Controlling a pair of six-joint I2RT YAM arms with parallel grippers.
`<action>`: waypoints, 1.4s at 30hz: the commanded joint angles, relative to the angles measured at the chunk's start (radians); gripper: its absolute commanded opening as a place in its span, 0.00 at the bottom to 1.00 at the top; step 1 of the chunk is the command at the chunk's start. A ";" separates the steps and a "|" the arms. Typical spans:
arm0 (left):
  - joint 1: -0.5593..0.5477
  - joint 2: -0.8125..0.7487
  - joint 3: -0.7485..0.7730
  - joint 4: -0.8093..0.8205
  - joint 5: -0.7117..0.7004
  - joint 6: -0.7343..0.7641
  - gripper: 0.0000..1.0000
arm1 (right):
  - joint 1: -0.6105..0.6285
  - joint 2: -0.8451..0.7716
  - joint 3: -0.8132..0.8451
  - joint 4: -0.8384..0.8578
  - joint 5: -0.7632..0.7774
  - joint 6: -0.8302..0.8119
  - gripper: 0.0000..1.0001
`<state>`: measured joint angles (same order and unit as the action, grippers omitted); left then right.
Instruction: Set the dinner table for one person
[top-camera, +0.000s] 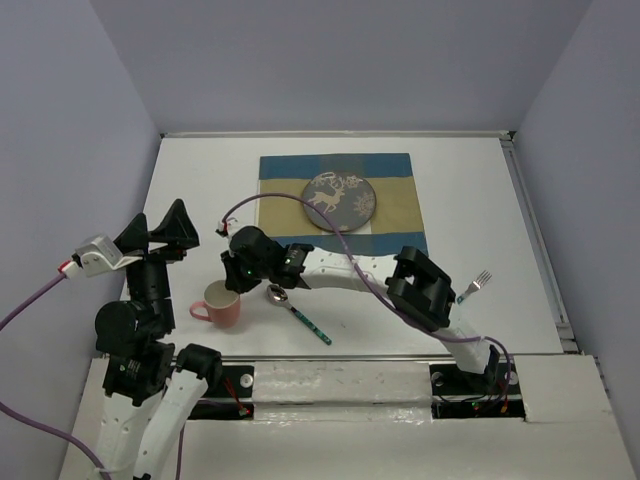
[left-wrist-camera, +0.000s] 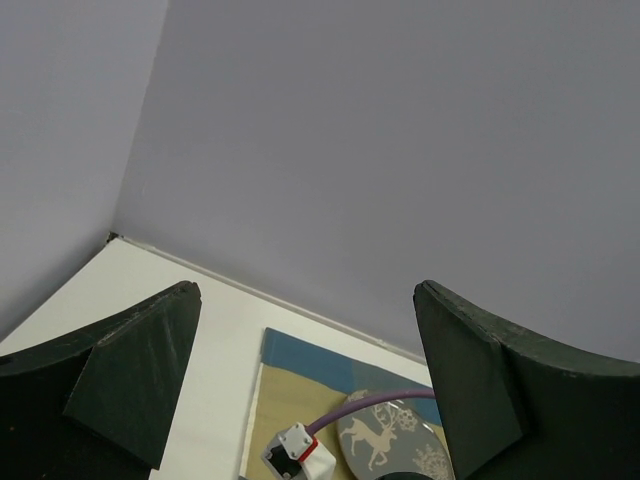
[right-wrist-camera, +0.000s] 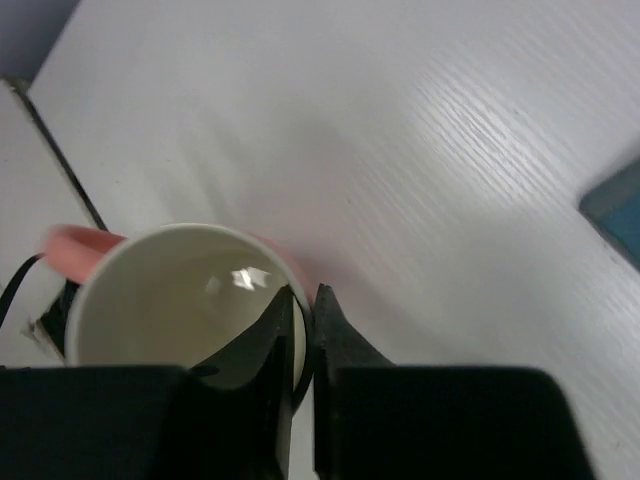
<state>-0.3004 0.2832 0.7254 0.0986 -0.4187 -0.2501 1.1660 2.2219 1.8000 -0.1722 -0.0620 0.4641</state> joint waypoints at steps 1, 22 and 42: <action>-0.003 -0.019 -0.009 0.043 -0.006 0.006 0.99 | 0.018 -0.014 0.050 -0.012 0.030 -0.005 0.00; -0.071 -0.007 -0.021 0.061 0.113 0.005 0.99 | -0.504 -0.407 -0.122 0.077 0.337 -0.160 0.00; -0.144 0.054 -0.020 0.061 0.152 0.009 0.99 | -0.989 -0.056 0.197 -0.076 0.218 -0.186 0.00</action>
<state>-0.4397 0.3180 0.7067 0.1078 -0.2813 -0.2493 0.1940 2.2017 1.8954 -0.3157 0.1993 0.2611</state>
